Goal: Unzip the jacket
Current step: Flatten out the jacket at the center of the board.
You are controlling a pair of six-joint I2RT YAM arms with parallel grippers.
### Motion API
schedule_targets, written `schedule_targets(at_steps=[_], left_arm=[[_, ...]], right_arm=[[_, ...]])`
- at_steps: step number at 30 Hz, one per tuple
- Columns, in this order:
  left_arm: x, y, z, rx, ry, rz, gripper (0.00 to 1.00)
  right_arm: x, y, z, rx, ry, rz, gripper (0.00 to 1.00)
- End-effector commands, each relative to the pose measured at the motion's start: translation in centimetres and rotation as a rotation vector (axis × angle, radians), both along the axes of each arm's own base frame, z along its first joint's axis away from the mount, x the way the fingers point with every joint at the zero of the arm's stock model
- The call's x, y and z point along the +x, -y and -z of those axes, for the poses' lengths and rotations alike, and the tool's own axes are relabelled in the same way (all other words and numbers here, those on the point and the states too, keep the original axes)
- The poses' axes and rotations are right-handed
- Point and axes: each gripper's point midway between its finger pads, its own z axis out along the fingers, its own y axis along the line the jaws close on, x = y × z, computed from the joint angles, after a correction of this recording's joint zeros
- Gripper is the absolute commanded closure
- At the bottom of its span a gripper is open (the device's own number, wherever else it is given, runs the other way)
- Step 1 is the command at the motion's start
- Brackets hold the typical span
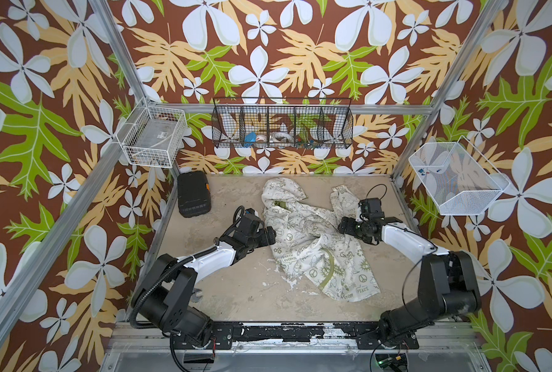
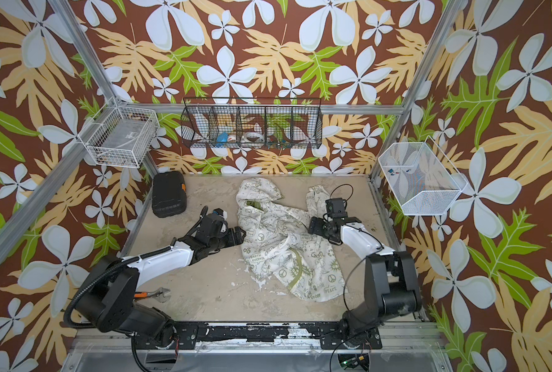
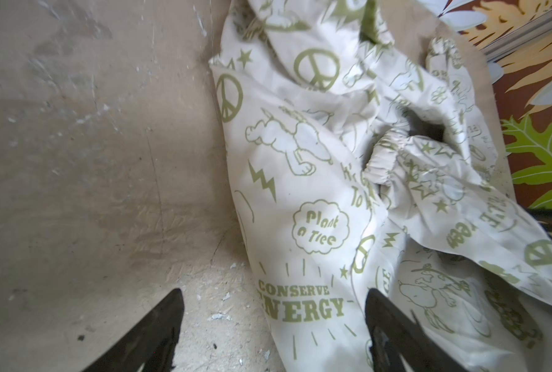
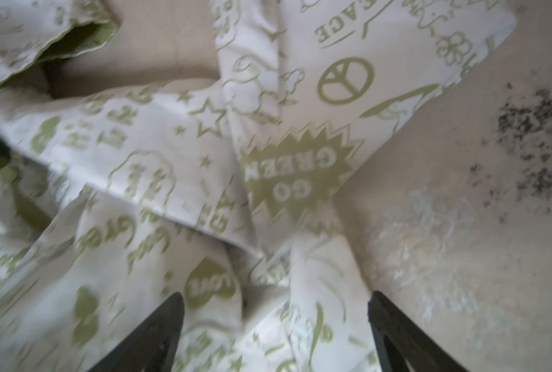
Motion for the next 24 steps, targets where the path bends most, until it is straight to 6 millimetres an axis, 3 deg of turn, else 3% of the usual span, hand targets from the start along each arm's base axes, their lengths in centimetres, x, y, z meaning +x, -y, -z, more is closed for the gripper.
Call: schedule_targets(at_steps=[1, 7, 12, 15, 16, 20, 24], left_arm=[[0.3, 0.9, 0.6, -0.036, -0.038, -0.010, 0.12], [0.3, 1.7, 2.6, -0.080, -0.098, -0.031, 0.16], [1.2, 3.5, 3.2, -0.159, -0.113, -0.010, 0.31], [2.2, 4.5, 2.5, -0.165, -0.075, 0.037, 0.54], [2.6, 4.8, 2.0, -0.160, -0.058, 0.058, 0.62], [4.2, 4.3, -0.9, -0.098, 0.052, 0.090, 0.86], [5.4, 0.2, -3.9, -0.062, 0.137, 0.006, 0.94]], right_arm=[[3.1, 1.4, 1.1, -0.015, 0.003, 0.022, 0.14], [6.3, 2.5, 4.5, -0.053, -0.059, 0.038, 0.25], [6.4, 2.4, 4.2, -0.051, -0.046, 0.032, 0.67], [4.8, 2.7, 3.1, -0.051, -0.037, 0.049, 0.97], [4.0, 2.6, 2.5, -0.033, -0.028, 0.048, 1.00], [0.3, 2.4, 0.3, 0.000, 0.008, 0.064, 1.00], [-3.0, 3.7, -2.1, -0.052, 0.083, 0.114, 1.00]])
